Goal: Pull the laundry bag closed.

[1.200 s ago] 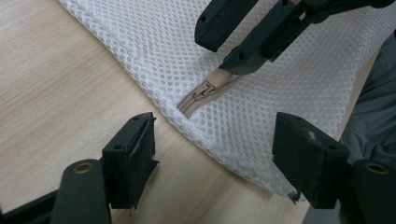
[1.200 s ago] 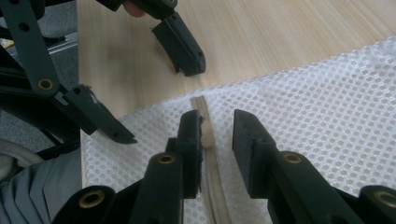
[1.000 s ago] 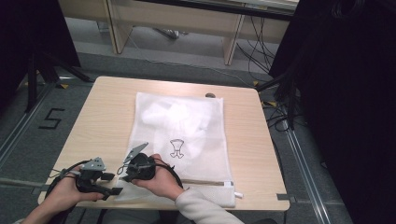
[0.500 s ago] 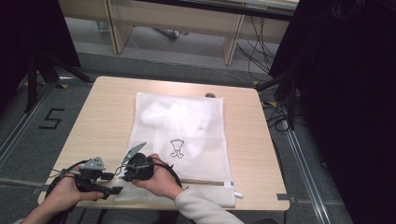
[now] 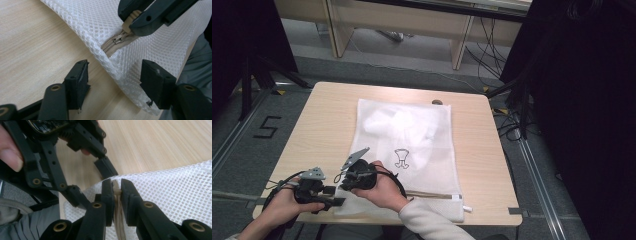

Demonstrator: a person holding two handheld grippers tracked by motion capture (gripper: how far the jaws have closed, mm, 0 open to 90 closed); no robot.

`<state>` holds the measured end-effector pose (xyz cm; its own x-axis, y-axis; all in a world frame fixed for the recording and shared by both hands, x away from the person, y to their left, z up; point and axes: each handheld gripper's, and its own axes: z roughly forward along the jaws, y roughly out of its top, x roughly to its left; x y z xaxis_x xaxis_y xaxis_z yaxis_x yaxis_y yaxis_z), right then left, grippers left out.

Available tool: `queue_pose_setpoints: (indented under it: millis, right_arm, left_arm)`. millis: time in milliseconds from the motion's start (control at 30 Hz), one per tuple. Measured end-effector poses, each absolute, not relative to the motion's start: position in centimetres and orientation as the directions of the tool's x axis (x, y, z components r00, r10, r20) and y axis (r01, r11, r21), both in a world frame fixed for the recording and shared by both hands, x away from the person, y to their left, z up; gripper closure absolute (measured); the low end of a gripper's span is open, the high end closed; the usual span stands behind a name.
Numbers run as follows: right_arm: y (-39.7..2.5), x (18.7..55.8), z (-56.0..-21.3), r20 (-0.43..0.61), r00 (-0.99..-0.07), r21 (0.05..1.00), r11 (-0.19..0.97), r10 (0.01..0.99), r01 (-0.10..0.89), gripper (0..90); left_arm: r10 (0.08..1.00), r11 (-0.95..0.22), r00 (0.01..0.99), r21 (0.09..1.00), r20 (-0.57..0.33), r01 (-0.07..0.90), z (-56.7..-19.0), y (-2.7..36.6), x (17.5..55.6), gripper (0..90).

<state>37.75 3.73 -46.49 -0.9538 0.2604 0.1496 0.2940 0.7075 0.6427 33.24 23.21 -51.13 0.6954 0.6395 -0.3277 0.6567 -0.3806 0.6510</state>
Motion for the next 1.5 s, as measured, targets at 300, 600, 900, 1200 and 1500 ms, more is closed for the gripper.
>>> queue_pose_setpoints:
  millis: [300,600,900,1200,1500]
  right_arm:
    - [3.3,37.8,-45.7,0.144,-0.955,0.664,0.69,0.259,0.287,81.7]
    - [3.3,37.6,-45.8,0.154,-0.951,0.667,0.683,0.267,0.3,81.7]
    - [2.3,37.7,-46.3,0.144,-0.955,0.636,0.715,0.259,0.29,81.7]
    - [1.8,37.8,-47.3,0.15,-0.954,0.585,0.755,0.259,0.296,82.1]
    - [1.2,37.7,-47.6,0.145,-0.951,0.556,0.773,0.274,0.307,82.2]
  left_arm:
    - [0.641,-0.333,0.663,0.638,-0.387,0.694,-51.2,23.1,33.5,54.5]
    - [0.623,-0.337,0.657,0.612,-0.425,0.716,-51.3,22.9,33.6,69.7]
    - [0.62,-0.303,0.64,0.614,-0.453,0.728,-50.7,22.9,33.5,84.0]
    - [0.621,-0.279,0.62,0.604,-0.479,0.746,-50.5,23.0,33.4,85.5]
    - [0.624,-0.271,0.618,0.608,-0.479,0.746,-50.4,23.1,33.4,85.4]
